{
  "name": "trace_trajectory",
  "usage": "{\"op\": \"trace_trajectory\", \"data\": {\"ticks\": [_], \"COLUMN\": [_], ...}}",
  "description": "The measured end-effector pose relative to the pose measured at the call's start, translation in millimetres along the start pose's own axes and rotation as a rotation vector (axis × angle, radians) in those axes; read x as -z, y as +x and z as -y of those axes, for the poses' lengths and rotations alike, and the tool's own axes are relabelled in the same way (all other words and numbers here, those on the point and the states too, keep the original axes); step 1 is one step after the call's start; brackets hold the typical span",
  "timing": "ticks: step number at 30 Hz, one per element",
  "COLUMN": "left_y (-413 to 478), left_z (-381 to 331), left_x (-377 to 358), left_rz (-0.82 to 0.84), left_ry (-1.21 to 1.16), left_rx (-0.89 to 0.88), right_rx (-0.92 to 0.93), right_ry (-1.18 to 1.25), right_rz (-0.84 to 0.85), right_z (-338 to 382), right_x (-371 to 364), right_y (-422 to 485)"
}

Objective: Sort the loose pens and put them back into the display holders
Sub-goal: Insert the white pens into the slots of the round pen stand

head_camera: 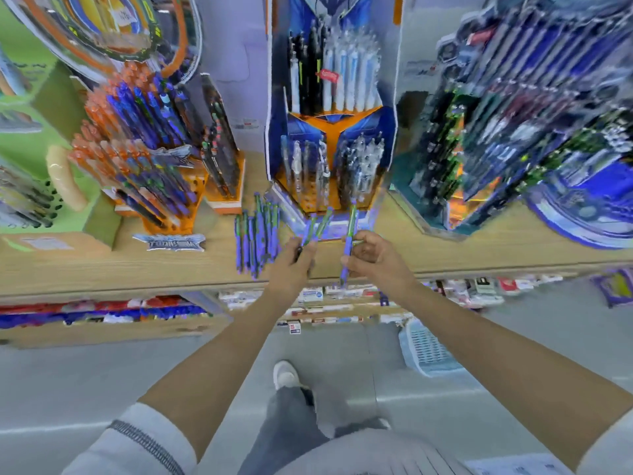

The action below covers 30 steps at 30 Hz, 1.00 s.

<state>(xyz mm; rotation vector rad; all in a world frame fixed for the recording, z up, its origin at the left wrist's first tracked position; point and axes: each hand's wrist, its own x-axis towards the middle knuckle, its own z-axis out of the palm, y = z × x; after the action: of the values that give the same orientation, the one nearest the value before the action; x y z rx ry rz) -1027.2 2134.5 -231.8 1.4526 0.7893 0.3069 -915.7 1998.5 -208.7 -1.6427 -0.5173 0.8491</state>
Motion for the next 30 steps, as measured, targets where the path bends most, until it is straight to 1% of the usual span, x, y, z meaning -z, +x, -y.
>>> {"op": "trace_trajectory", "data": {"ticks": [2, 4, 10, 14, 17, 21, 25, 30], "left_y": [-12.8, -28.2, -55.7, -54.5, -39.1, -7.1, 31.5, 71.5], "left_z": [1.4, 1.3, -14.7, -33.6, -48.4, -60.0, -73.3, -85.2], "left_x": [-33.2, -73.3, -193.2, -253.6, -295.3, -340.4, -382.7, -418.8], "left_rz": [0.039, 0.112, 0.319, 0.460, 0.559, 0.625, 0.708, 0.769], "left_ry": [0.063, 0.075, 0.119, 0.153, 0.205, 0.242, 0.269, 0.306], "left_rx": [-0.062, -0.112, -0.148, -0.175, -0.230, -0.293, -0.306, -0.347], "right_rx": [0.019, 0.033, 0.013, 0.009, 0.011, 0.020, -0.002, 0.014], "right_ry": [-0.045, -0.032, 0.056, 0.047, 0.041, 0.008, -0.007, 0.001], "right_rz": [-0.075, -0.145, -0.338, -0.455, -0.562, -0.683, -0.787, -0.966], "right_z": [-7.7, -16.6, -27.0, -25.9, -25.7, -27.7, -26.8, -17.6], "right_x": [33.1, 71.8, 173.6, 227.7, 265.9, 313.4, 359.2, 399.0], "right_y": [-23.7, -53.5, -129.4, -152.2, -154.4, -138.1, -114.9, -91.4]}}
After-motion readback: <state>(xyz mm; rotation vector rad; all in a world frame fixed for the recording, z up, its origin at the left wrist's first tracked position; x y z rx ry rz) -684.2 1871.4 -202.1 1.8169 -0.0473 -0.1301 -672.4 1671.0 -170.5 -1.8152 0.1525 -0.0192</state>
